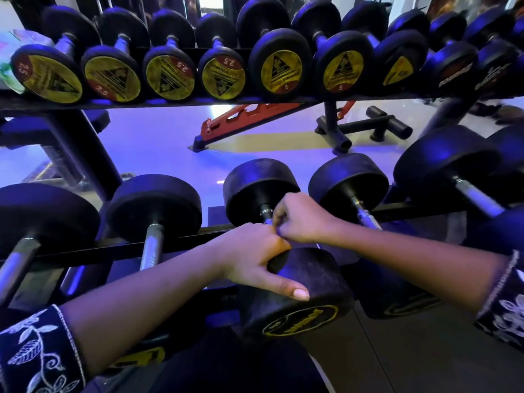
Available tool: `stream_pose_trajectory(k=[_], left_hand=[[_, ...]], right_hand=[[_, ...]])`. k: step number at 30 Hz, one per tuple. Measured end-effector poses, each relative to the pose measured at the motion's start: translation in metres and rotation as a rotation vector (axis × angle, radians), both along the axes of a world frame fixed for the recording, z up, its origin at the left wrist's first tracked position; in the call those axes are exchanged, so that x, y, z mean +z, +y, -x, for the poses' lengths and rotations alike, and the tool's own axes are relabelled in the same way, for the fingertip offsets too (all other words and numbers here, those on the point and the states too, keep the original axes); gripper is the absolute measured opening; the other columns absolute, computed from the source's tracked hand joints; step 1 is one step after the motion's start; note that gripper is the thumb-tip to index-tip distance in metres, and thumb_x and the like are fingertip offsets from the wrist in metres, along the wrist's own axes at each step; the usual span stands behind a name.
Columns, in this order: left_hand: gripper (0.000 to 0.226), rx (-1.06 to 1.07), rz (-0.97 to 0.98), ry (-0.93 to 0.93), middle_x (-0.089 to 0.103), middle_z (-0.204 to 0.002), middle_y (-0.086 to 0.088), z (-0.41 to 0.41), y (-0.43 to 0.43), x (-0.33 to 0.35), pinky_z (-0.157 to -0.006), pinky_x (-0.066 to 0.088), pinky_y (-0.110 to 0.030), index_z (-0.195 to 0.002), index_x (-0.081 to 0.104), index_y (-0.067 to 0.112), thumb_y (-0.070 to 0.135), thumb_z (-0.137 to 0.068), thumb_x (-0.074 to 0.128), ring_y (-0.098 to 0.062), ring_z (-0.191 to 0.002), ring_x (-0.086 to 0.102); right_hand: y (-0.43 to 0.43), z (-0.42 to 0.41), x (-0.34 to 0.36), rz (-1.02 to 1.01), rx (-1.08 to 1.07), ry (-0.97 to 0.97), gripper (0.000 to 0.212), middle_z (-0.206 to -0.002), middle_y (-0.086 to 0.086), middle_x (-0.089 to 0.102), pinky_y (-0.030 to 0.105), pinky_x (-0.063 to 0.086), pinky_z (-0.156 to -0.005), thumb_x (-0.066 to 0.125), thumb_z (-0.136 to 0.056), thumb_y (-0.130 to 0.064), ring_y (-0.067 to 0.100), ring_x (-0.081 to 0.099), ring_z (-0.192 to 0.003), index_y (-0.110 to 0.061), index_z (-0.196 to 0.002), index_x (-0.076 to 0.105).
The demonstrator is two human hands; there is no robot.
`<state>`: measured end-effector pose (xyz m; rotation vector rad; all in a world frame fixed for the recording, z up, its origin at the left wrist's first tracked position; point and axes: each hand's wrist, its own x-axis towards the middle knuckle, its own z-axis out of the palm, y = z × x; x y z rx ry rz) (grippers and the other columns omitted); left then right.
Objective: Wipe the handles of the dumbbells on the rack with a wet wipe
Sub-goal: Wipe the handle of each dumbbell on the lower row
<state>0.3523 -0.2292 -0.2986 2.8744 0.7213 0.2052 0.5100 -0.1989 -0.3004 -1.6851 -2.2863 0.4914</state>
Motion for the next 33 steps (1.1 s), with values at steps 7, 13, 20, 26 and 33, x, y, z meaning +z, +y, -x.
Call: stream_pose_trajectory(k=[7,13,20,26,33], left_hand=[[0.082,0.027,-0.024,0.013,0.037,-0.053,0.007,0.004,-0.004,-0.001,-0.047,0.023,-0.023,-0.069,0.048,0.011,0.091,-0.064,0.032,-0.01,-0.049,0.039],[0.088,0.014,-0.033,0.0,0.031,-0.048,0.007,0.003,-0.004,-0.001,-0.045,0.021,-0.02,-0.075,0.054,0.008,0.092,-0.065,0.031,-0.007,-0.045,0.037],[0.063,0.117,-0.028,-0.042,0.038,-0.05,0.004,0.005,-0.016,0.004,-0.047,0.03,-0.029,-0.069,0.047,0.023,0.085,-0.071,0.038,-0.008,-0.047,0.042],[0.037,0.162,-0.038,-0.299,0.067,-0.101,0.01,-0.048,-0.062,0.033,-0.077,0.051,-0.036,-0.11,0.061,0.034,0.061,-0.086,0.059,-0.014,-0.094,0.062],[0.068,0.127,-0.002,-0.204,0.049,-0.146,0.002,-0.121,-0.085,0.013,-0.103,0.045,-0.04,-0.145,0.044,0.023,0.053,-0.087,0.063,-0.022,-0.132,0.048]], right_hand=[[0.03,0.018,0.007,-0.054,-0.065,-0.009,0.019,-0.071,0.006,0.07,0.028,0.05,-0.06,0.056,-0.065,-0.001,0.022,0.063,-0.073,-0.015,-0.061,0.068],[-0.004,-0.008,-0.005,0.072,-0.016,0.041,0.015,-0.066,0.001,0.071,0.029,0.056,-0.063,0.064,-0.059,-0.008,0.011,0.066,-0.067,-0.016,-0.066,0.075],[-0.029,-0.026,0.011,0.23,-0.229,0.488,0.018,-0.068,0.015,0.063,0.029,0.047,-0.051,0.058,-0.074,0.008,0.024,0.056,-0.056,-0.003,-0.082,0.07],[-0.049,-0.07,0.059,0.102,-0.281,0.487,0.027,-0.076,0.014,0.061,0.024,0.051,-0.044,0.053,-0.084,0.006,0.017,0.061,-0.055,-0.009,-0.101,0.068],[-0.061,-0.126,0.073,0.041,-0.382,0.372,0.031,-0.068,0.015,0.058,0.027,0.056,-0.048,0.047,-0.075,0.019,0.022,0.06,-0.054,0.001,-0.087,0.068]])
